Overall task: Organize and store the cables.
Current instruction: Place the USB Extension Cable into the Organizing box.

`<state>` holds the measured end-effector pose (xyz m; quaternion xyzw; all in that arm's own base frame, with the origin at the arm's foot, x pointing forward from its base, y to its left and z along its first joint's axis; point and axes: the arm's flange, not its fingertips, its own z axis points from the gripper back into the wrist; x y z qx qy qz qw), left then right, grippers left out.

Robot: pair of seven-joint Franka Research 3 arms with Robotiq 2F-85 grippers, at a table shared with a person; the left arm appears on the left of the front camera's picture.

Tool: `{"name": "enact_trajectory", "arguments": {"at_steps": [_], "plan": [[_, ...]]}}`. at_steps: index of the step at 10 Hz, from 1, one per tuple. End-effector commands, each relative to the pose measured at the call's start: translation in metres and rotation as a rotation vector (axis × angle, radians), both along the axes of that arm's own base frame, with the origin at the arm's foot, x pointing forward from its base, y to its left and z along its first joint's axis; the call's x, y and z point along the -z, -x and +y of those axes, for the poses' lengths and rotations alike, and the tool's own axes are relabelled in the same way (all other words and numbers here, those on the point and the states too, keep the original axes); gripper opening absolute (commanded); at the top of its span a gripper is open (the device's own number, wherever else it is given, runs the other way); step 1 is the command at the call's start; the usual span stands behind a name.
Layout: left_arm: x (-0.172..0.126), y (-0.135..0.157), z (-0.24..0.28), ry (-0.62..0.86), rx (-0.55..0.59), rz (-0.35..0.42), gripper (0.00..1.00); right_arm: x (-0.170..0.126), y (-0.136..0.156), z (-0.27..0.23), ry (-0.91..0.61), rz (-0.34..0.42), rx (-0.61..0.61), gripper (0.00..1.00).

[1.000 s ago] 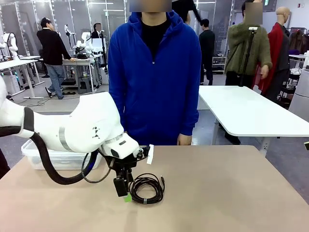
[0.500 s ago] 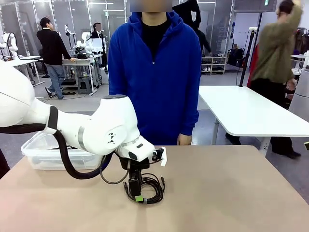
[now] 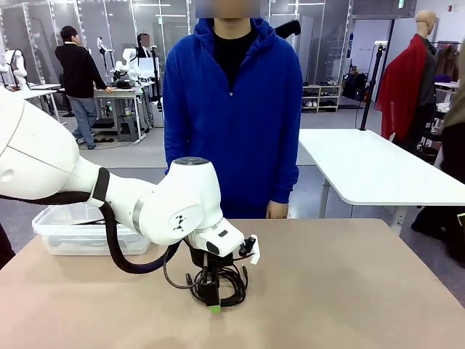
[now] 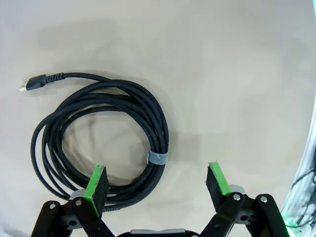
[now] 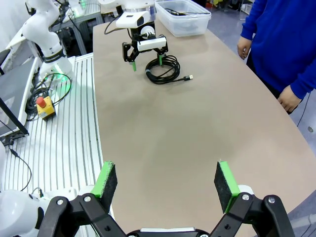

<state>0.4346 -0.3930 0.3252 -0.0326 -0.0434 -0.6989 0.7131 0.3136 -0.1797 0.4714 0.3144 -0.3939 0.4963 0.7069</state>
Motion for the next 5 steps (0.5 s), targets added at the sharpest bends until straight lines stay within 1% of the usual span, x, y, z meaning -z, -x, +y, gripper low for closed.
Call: {"name": "enact_trajectory", "arguments": {"at_steps": [1,2,3,4,5], "plan": [[0.0054,-0.0029,-0.0103,-0.002,-0.016,-0.043,1.0,-0.003,0.0005,0.0008,-0.011,-0.017,0.003,1.0],[0.0089,-0.0031,-0.0121,-0.005,-0.018,-0.043,1.0,-0.003,0.0005,0.0008,-0.011,-0.017,0.003,1.0],[0.012,-0.0036,-0.014,-0.015,-0.02,-0.042,0.9,-0.003,0.0005,0.0008,-0.011,-0.017,0.003,1.0],[0.0137,-0.0039,-0.0148,-0.024,-0.019,-0.041,0.73,-0.003,0.0005,0.0008,-0.011,-0.017,0.003,1.0],[0.0148,-0.0052,-0.0153,-0.026,-0.017,-0.049,0.49,-0.003,0.0005,0.0008,-0.011,-0.017,0.003,1.0]]}}
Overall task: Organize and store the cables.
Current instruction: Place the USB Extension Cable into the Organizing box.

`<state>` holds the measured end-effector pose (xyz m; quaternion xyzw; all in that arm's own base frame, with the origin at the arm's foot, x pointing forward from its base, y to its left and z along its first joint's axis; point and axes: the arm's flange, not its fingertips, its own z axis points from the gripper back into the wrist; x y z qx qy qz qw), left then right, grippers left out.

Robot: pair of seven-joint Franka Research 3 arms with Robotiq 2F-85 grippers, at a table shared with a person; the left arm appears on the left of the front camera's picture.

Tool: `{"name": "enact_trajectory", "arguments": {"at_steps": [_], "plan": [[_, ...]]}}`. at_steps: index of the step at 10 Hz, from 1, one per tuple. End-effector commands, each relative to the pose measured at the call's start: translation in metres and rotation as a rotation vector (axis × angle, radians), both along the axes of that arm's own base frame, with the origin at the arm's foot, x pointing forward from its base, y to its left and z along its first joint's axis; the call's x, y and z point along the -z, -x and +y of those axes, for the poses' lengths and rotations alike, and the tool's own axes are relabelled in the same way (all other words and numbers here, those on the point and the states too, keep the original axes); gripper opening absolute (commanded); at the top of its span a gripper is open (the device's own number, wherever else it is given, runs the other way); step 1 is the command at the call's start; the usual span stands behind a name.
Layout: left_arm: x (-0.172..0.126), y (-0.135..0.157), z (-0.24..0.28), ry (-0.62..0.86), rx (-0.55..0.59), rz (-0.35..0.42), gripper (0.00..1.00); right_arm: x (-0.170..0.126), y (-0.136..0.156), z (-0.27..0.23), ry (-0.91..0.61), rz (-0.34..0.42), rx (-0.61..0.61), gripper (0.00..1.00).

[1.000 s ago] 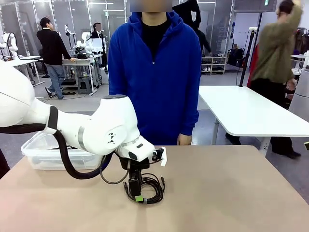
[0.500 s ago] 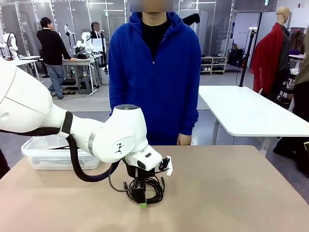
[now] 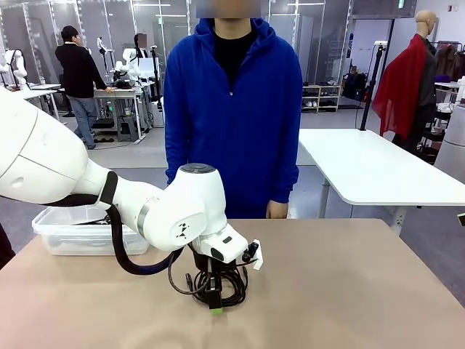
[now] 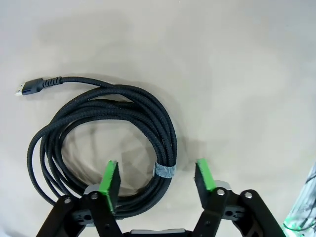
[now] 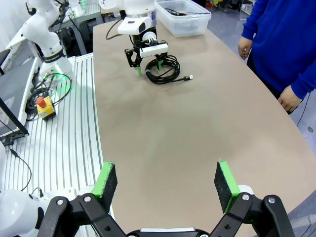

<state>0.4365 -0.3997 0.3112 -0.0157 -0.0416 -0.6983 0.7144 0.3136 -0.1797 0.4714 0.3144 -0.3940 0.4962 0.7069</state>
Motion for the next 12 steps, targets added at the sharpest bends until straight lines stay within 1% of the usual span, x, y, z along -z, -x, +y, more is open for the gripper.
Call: {"name": "enact_trajectory", "arguments": {"at_steps": [1,2,6,7,8,9,10,12], "plan": [[0.003,-0.004,-0.009,-0.008,-0.011,-0.025,0.2,-0.003,0.0,0.001,-0.011,-0.017,0.002,1.0],[0.004,-0.005,-0.009,-0.012,-0.008,-0.022,0.0,-0.003,0.0,0.001,-0.011,-0.017,0.002,1.0],[-0.001,-0.003,-0.009,-0.002,-0.008,-0.022,0.0,-0.003,0.0,0.001,-0.011,-0.017,0.002,1.0],[-0.009,-0.001,-0.01,-0.038,-0.002,-0.043,0.0,-0.003,0.0,0.001,-0.011,-0.017,0.002,1.0],[-0.026,0.003,-0.01,-0.053,-0.002,-0.068,0.0,-0.003,0.0,0.001,-0.011,-0.017,0.002,1.0],[-0.053,0.009,-0.008,-0.052,0.01,-0.101,0.0,-0.003,0.0,0.001,-0.011,-0.017,0.002,1.0],[-0.078,0.014,-0.005,-0.048,0.032,-0.108,0.0,-0.003,0.0,0.001,-0.011,-0.017,0.002,1.0],[-0.134,0.018,0.006,-0.031,0.084,-0.076,0.0,-0.003,0.0,0.001,-0.011,-0.017,0.002,1.0]]}}
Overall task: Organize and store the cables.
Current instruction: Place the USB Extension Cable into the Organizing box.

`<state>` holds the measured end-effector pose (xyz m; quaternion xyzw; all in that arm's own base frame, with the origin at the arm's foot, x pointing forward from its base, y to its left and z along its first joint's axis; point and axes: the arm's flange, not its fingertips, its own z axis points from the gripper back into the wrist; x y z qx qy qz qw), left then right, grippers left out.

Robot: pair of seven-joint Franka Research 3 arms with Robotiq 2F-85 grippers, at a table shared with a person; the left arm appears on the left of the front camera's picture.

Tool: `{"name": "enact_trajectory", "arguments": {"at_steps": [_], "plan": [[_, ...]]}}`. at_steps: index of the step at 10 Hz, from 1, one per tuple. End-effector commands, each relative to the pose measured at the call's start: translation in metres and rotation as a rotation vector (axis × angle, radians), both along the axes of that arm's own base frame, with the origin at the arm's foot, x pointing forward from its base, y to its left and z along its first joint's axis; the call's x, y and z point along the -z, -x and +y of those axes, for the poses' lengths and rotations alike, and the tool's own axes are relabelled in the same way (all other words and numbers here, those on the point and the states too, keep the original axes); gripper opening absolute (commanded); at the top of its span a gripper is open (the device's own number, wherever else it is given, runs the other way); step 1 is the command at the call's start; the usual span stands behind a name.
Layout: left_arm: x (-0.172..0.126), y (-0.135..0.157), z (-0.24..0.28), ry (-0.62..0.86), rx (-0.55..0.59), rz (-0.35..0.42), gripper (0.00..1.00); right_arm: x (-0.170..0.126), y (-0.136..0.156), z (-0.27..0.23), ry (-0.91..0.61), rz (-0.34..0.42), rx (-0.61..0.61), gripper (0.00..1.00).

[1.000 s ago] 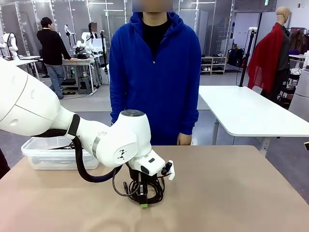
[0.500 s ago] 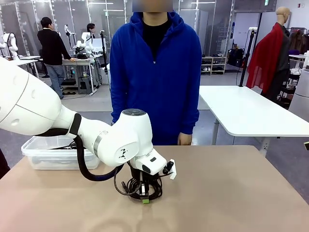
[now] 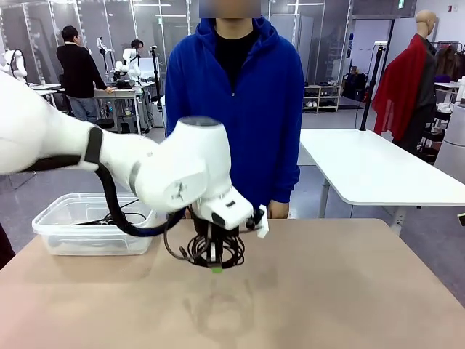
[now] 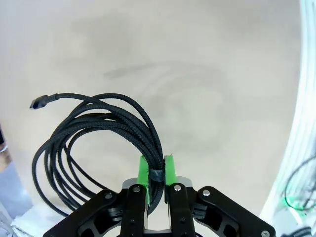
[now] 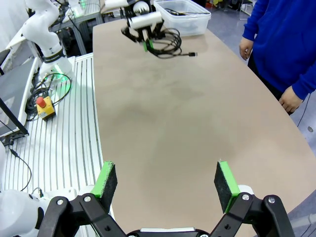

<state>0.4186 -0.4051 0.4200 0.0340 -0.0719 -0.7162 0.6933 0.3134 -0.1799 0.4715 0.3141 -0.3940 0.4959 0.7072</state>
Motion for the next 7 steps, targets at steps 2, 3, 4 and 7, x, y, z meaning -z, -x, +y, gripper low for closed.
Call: {"name": "enact_trajectory", "arguments": {"at_steps": [2,3,4,7], "plan": [[-0.087,0.008,0.03,-0.014,0.11,0.008,0.0,-0.003,0.0,0.001,-0.011,-0.017,0.001,1.0],[-0.109,0.011,0.038,-0.023,0.143,-0.002,0.0,-0.003,0.0,0.001,-0.011,-0.017,0.001,1.0],[-0.125,0.013,0.046,-0.032,0.166,0.016,0.0,-0.003,0.0,0.001,-0.011,-0.017,0.001,1.0],[-0.151,0.015,0.065,-0.174,0.239,0.079,0.0,-0.003,0.0,0.001,-0.011,-0.017,0.001,1.0]]}}
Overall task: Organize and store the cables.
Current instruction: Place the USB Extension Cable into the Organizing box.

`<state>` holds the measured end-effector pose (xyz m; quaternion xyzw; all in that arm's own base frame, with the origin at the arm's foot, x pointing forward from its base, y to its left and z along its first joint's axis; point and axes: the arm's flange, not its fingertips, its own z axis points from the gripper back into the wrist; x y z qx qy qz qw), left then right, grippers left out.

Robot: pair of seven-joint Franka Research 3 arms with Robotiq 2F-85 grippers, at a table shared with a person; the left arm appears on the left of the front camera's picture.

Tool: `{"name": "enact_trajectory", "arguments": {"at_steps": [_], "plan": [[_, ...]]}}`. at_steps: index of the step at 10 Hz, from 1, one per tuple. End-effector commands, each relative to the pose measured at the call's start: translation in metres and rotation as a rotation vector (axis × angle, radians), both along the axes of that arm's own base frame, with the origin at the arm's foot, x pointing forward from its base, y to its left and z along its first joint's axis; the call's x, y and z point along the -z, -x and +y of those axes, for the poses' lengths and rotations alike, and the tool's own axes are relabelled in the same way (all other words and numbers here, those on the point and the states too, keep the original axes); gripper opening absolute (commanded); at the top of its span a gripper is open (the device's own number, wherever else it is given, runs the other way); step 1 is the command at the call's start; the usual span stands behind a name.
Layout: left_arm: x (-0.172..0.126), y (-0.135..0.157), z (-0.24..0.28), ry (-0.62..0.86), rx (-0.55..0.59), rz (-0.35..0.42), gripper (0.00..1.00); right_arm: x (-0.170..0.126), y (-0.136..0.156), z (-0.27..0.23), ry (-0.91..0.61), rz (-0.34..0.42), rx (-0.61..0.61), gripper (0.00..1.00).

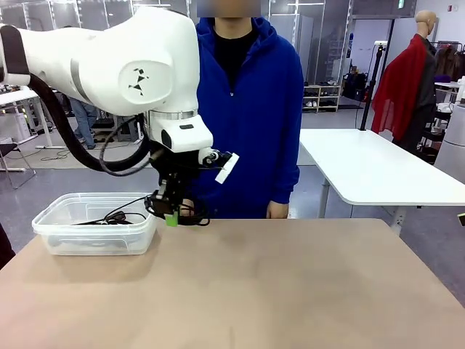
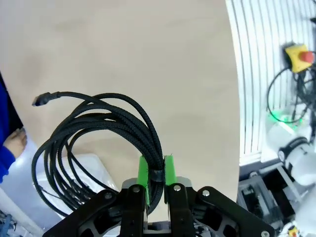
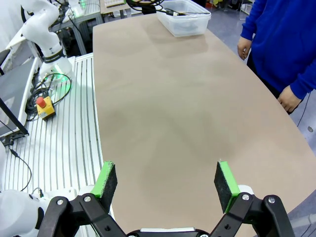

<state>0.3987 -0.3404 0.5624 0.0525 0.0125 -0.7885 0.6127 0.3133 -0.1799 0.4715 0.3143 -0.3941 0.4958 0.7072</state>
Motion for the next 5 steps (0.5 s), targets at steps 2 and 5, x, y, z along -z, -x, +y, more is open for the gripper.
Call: {"name": "enact_trajectory", "arguments": {"at_steps": [2,5], "plan": [[-0.017,-0.007,0.022,0.036,0.064,-0.022,0.0,-0.003,0.0,0.001,-0.011,-0.017,0.001,1.0],[-0.016,-0.01,0.018,0.005,0.033,-0.018,0.0,-0.003,0.0,0.001,-0.011,-0.017,0.001,1.0]]}}
